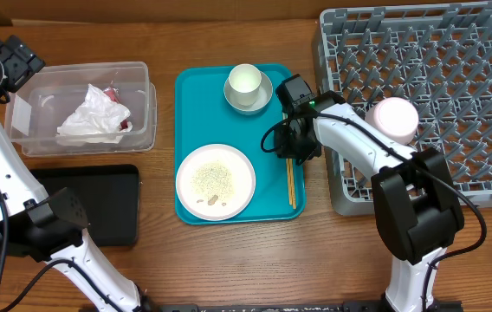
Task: Sort waste into correct bins and load items into the dishwasher
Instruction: 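Reach the right gripper to the wooden chopsticks on the tray and grasp them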
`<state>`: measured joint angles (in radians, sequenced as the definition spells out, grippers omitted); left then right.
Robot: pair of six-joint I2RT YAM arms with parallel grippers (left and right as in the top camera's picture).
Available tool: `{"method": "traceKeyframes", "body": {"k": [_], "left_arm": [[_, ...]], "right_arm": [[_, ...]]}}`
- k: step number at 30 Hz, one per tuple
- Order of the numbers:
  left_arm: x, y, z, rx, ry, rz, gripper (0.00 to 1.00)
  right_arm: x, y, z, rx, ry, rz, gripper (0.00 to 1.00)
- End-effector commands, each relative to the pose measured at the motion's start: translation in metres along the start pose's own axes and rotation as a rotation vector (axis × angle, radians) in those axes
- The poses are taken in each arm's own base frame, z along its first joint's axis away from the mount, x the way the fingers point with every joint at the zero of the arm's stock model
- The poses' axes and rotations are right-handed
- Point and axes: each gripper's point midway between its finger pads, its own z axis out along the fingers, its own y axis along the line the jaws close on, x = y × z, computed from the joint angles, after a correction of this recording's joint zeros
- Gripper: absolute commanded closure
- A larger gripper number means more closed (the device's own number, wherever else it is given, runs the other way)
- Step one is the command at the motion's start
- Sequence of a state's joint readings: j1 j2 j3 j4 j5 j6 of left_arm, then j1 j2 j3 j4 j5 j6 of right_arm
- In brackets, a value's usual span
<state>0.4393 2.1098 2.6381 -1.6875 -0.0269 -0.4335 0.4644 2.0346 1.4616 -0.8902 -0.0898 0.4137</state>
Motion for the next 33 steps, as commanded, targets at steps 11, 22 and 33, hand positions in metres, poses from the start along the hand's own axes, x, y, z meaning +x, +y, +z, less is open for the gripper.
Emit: {"method": "traceKeyframes", "body": {"k": [11,22,33], "left_arm": [[0.000,0.001,0.002,-0.008,0.004,0.020,0.00],[0.000,0.001,0.002,-0.008,0.004,0.020,0.00],[0.000,0.001,0.002,-0.008,0.004,0.020,0.00]], "right_arm": [[0.000,0.006,0.006,0.108,-0.075,-0.073,0.68],[0.001,-0.001,0.024,0.145,-0.058,-0.072,0.68],[0.004,-0.002,0.029,0.149,-0.043,-0.070,0.68]]}}
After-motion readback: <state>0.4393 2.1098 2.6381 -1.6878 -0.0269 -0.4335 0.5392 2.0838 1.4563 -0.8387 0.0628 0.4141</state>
